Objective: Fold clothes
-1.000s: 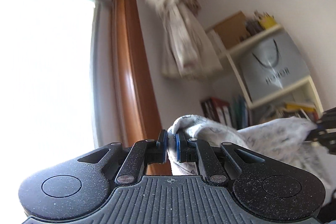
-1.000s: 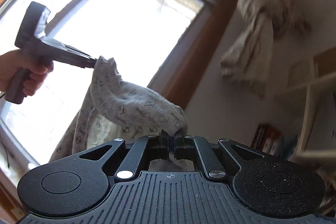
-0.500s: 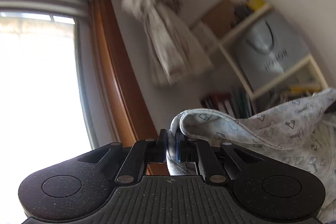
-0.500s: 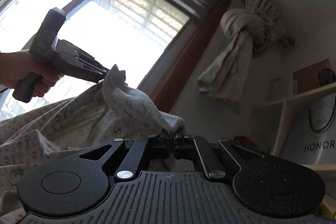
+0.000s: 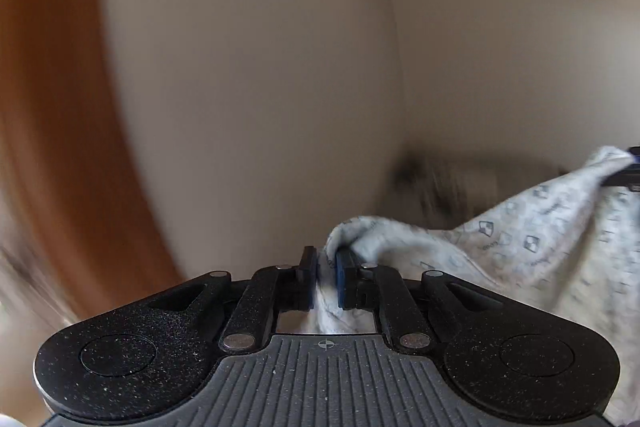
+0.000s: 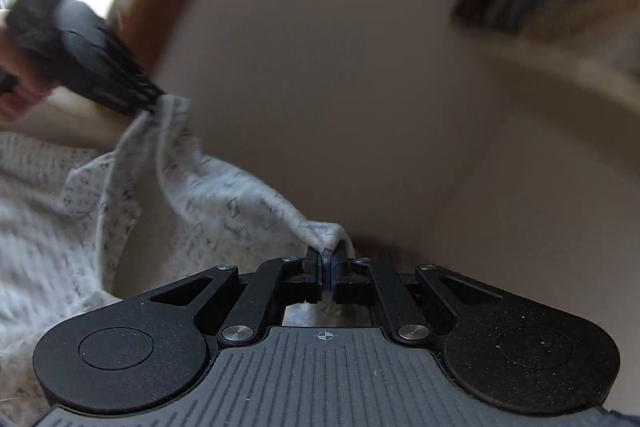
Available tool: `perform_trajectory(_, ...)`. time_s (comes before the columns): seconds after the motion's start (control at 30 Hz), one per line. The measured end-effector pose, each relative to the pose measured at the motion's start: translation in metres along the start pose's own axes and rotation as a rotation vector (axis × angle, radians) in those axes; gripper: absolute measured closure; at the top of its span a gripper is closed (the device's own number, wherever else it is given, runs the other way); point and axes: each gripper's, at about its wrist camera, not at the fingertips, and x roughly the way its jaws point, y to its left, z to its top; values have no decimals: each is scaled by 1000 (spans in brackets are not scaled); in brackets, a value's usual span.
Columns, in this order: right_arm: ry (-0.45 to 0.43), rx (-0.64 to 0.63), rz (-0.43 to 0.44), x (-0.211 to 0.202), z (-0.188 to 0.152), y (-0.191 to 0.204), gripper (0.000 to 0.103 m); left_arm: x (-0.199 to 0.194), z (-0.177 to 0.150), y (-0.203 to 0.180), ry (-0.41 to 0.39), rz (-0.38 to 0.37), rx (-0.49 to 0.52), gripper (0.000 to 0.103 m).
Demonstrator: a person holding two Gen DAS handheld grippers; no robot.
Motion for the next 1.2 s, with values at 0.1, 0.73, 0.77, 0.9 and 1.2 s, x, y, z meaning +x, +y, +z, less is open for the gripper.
perform_trajectory(0.1, 133, 80, 9, 49, -43, 2, 96, 42, -34, -10, 103, -39, -7, 71)
perform_trajectory(0.73, 37, 177, 347, 106, -25, 51, 50, -11, -39, 22, 31, -23, -144, 25)
perform_trajectory(0.77, 36, 140, 373, 108, -20, 63, 49, -14, -41, 24, 36, -12, -144, 25)
perform_trajectory(0.9, 48, -9, 418, 126, -2, 96, 45, -38, -45, 35, 19, 20, -180, 25)
perform_trajectory(1.2, 80, -2, 190, 168, 21, 80, 81, -133, -72, 63, -19, 108, -217, 24)
